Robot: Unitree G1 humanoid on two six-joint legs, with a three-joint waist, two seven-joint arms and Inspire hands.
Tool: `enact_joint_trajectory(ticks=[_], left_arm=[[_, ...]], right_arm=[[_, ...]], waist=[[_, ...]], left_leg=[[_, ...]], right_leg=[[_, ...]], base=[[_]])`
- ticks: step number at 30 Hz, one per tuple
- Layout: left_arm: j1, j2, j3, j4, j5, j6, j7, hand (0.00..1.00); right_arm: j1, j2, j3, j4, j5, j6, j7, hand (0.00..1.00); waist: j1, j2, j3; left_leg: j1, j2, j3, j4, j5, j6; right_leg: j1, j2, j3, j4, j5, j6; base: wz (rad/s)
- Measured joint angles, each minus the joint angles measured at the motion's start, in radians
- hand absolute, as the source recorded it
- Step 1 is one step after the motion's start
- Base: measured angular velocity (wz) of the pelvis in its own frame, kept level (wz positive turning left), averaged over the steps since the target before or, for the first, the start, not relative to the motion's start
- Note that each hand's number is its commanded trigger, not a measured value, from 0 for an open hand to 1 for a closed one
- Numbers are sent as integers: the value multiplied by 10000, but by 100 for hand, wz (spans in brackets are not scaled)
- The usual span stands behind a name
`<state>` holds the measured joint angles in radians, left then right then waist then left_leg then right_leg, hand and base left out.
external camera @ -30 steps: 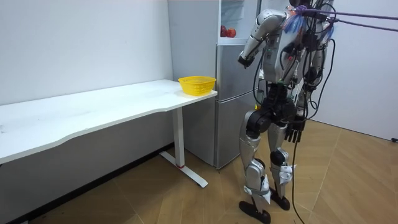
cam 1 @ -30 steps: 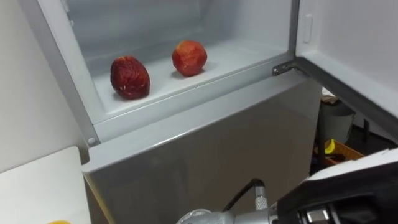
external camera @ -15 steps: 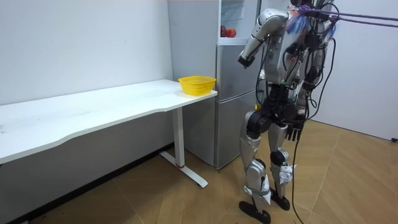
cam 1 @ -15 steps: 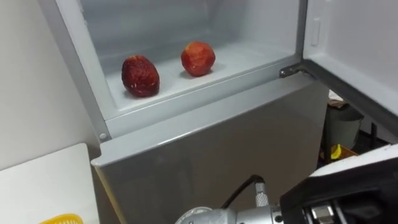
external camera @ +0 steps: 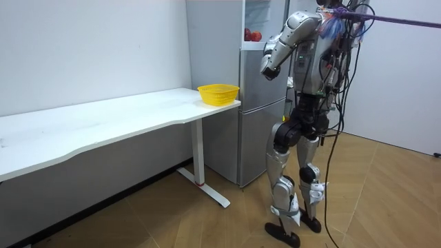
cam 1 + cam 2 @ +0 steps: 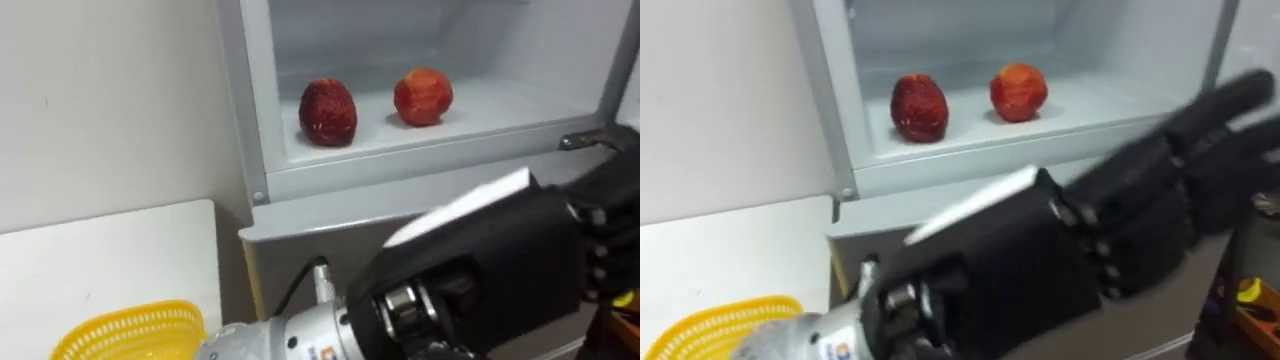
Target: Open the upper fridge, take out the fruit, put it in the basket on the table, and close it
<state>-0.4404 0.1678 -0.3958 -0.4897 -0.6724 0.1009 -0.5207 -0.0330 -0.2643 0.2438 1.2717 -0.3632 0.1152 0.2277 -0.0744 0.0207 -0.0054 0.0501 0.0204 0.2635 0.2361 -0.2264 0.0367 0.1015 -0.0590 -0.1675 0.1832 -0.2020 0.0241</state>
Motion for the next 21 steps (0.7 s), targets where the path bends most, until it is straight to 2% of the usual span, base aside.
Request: enact_joint_trajectory(ticks=[3,6,7,9,11,12,13,14,16,18,21], left_arm=[[449,137,831,-343,100,-91,330,0],[589,231,1781,-685,380,-301,826,0],[655,278,2147,-749,468,-520,1053,0],[745,345,2762,-900,890,-659,1344,0],[1295,500,3442,-1351,1049,-811,1700,0],[1726,505,3930,-1541,1355,-1043,1888,0],[1999,514,4457,-1542,1744,-1144,2097,0],[2132,539,4785,-1543,1872,-1146,2194,0],[2796,569,6078,-1544,2074,-1171,2896,0],[3165,564,6789,-1537,2260,-1176,3497,0],[3996,559,7654,-1499,2226,-1465,4278,0]], right_arm=[[211,-4,-126,77,2,-123,-352,0],[537,17,-390,135,10,-315,-546,0],[675,48,-501,149,-13,-325,-618,0],[877,100,-790,166,-83,-334,-645,0],[1072,163,-1146,168,-85,-389,-739,0],[1209,242,-1395,202,-107,-396,-830,0],[1376,309,-1664,209,-256,-404,-875,0],[1450,332,-1817,210,-329,-413,-874,0],[1814,348,-2308,178,-403,-502,-874,0],[1971,348,-2471,170,-354,-490,-850,0],[2246,349,-2542,2,-359,-516,-843,0]], waist=[[144,29,-22],[389,25,-20],[484,24,-20],[563,4,-18],[586,7,-24],[646,-7,-30],[842,-8,-32],[919,0,-36],[1137,54,-47],[1295,75,-41],[1417,78,-32]], left_leg=[[193,25,-19,-6,17,-29],[201,26,-26,-22,47,-67],[201,28,-34,-23,66,-70],[204,18,-90,-31,92,-66],[214,7,-151,-46,106,-67],[224,8,-173,-44,109,-71],[238,20,-172,-44,116,-84],[237,24,-173,-44,119,-90],[236,21,-226,-48,121,-95],[226,17,-282,-49,120,-97],[257,-15,-377,-89,117,-98]], right_leg=[[205,-3,-337,4,-6,-7],[216,2,-309,-1,-42,-63],[221,-24,-338,-2,-51,-71],[234,-76,-434,-5,-75,-79],[264,-66,-542,6,-97,-87],[272,-66,-552,29,-111,-95],[275,-68,-547,43,-116,-106],[276,-54,-543,35,-114,-109],[297,5,-554,30,-113,-115],[320,5,-612,27,-116,-115],[413,-27,-772,32,-131,-108]], base=[[6],[2],[6],[10],[10],[0],[0],[0],[6],[9],[11]])
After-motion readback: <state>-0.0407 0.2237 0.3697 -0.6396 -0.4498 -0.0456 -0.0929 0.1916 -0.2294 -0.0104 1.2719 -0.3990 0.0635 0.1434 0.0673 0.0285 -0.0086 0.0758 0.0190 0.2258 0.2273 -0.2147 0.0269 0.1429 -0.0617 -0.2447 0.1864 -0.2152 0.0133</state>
